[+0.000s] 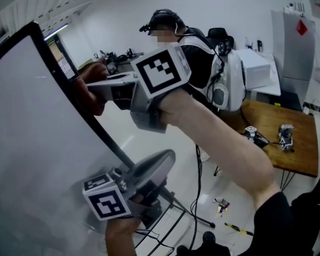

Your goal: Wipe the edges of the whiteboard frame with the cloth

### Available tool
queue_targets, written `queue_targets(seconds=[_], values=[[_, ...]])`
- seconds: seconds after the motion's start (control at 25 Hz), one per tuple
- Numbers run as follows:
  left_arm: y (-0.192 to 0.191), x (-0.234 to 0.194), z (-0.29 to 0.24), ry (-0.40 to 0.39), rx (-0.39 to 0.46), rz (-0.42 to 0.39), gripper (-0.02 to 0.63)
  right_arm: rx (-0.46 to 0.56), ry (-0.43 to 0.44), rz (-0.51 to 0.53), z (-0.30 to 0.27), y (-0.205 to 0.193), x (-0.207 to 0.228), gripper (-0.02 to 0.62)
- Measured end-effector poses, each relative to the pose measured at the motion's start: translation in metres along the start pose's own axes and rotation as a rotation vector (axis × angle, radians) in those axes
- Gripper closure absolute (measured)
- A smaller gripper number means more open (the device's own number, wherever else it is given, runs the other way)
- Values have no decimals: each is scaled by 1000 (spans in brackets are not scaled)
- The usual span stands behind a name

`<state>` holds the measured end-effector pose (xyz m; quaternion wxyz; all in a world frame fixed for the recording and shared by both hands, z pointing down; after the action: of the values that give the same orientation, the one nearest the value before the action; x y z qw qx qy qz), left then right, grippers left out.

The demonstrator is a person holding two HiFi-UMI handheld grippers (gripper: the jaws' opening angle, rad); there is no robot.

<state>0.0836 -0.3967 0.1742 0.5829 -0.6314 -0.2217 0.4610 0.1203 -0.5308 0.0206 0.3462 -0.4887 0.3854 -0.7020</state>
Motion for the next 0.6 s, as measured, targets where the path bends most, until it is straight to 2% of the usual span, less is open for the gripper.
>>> queue_targets(seconds=[0.32,0.6], values=[[-2,-5,6,2,-12,19,618,-23,-36,17,2,-13,3,485],[-23,-10,4,-2,-14,32,618,-51,-77,59,13,-38,7,485]])
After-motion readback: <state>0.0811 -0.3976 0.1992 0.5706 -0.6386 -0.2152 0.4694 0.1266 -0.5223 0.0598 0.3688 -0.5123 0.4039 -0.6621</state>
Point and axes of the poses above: the fingertips, and each gripper's own axes: z backward along the fingers, x to its right, y out of its top, the point moved 10 cm from there along z, backward along the fingers, and after that the axes turned 13 degrees about -z, right-handed, at the moved point
